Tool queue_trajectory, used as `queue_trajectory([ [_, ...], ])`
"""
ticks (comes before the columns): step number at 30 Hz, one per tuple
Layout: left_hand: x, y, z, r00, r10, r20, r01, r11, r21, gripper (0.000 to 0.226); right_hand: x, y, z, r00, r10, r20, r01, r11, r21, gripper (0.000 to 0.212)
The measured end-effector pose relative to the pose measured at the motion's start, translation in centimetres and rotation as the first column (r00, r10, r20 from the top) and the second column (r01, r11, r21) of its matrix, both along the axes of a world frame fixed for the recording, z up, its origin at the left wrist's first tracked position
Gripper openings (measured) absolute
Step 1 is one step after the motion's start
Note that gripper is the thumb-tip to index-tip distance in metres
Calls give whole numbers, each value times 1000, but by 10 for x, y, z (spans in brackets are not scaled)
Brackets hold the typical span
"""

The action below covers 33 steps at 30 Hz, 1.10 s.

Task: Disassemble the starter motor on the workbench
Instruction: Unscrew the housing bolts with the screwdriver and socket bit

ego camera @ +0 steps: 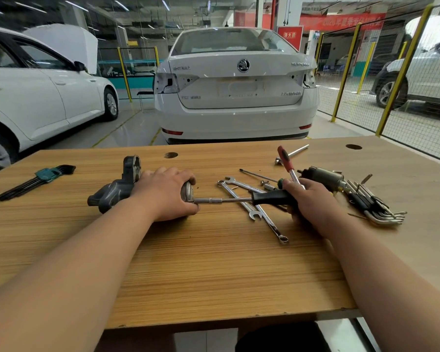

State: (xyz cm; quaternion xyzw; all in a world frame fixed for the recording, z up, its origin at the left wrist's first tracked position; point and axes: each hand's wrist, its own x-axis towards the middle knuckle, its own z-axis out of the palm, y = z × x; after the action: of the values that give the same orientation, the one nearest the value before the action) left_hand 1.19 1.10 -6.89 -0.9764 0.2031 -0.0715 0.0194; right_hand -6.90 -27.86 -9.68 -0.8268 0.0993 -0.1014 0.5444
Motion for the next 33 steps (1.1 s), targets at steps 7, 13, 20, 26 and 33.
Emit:
queue_trajectory([
  [7, 4, 0, 0, 1000, 8, -10, -8, 1000, -7, 68, 3, -5, 1, 993, 115, 11, -113, 940, 321, 27],
  [13, 5, 2, -2, 1000, -6, -12, 6, 1000, -11, 70, 3, -8, 2, 982, 187, 6, -147, 750, 645, 42],
  [20, 2, 3, -3, 1000, -8, 23, 8, 1000, 2, 73, 9, 3, -2, 993, 102, -61, -54, 844, 533, 18],
  [26, 1, 2, -3, 1000, -3, 22, 3, 1000, 5, 77, 10, 6, -1, 997, -1, -74, 26, 940, 339, 41],
  [33, 3, 1, -1, 1000, 1, -2, -1, 1000, 7, 77, 9, 7, -1, 997, -55, -50, 62, 983, 172, 38],
])
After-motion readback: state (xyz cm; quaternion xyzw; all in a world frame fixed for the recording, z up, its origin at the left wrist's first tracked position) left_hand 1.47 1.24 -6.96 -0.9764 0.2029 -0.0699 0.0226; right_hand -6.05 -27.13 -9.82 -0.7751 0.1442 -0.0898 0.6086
